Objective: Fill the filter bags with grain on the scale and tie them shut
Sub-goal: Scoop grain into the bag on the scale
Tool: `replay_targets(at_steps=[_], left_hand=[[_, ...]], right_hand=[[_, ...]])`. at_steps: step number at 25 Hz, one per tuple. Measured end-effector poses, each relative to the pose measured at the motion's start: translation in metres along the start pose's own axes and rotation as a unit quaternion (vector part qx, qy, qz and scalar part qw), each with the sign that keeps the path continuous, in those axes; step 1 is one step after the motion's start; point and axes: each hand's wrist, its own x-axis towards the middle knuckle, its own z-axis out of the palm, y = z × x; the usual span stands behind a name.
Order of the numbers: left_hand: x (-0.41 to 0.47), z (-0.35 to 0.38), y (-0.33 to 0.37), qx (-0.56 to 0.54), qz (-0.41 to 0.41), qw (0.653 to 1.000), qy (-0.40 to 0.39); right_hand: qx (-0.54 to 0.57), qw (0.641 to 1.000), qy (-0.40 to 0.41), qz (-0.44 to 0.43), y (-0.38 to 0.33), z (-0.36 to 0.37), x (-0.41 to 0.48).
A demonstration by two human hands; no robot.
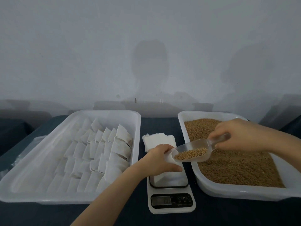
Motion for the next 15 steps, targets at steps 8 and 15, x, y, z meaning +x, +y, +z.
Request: replay_targets(at_steps=[8, 15], left_hand=[[-0.003, -0.001, 0.007, -0.017, 0.003, 1.000, 0.000], [-0.003, -0.002, 0.008, -0.022, 0.005, 1.000, 0.015]], right_hand=[[-0.127, 0.991, -0.032, -0.008, -0.033, -0.023, 0.008], [-0.240, 0.970, -0.029, -0.017, -0.066, -0.036, 0.011]])
